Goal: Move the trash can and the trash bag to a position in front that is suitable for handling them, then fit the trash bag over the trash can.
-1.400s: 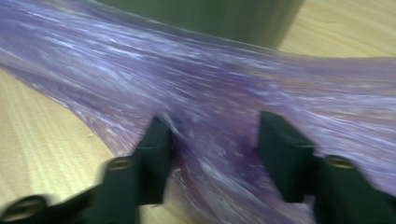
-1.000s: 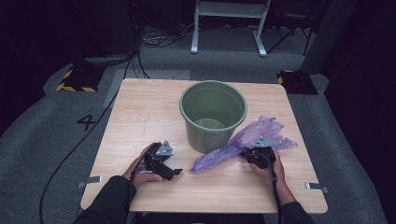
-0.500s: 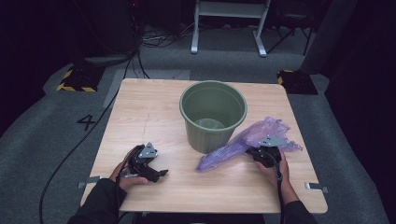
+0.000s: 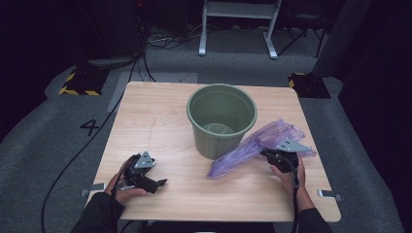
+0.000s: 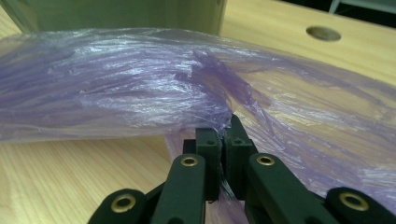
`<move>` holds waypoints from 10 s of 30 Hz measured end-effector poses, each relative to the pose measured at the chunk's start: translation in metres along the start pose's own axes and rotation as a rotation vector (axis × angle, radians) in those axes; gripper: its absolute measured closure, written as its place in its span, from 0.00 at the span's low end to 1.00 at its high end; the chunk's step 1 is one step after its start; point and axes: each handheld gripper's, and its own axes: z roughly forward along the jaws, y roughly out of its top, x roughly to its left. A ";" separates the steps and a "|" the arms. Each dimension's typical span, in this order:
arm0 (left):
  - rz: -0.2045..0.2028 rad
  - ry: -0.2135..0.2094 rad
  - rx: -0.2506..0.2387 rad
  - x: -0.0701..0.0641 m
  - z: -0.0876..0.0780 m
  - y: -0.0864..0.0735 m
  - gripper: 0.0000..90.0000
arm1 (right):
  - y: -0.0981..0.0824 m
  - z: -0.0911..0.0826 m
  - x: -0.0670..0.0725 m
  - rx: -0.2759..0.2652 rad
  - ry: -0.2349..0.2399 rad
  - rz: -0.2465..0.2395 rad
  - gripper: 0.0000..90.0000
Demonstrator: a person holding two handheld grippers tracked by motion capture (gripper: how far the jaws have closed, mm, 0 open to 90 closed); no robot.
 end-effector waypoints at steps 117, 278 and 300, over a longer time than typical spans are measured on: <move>0.081 0.082 -0.221 -0.014 -0.044 0.056 0.19 | 0.132 -0.041 0.008 -0.274 -0.226 -0.182 0.98; 0.168 0.001 -0.417 -0.035 -0.049 0.196 0.33 | 0.096 -0.061 0.097 -0.215 0.100 -0.422 0.96; 0.324 -0.003 -0.411 -0.104 -0.051 0.207 0.34 | 0.089 -0.044 0.126 -0.197 0.130 -0.503 0.97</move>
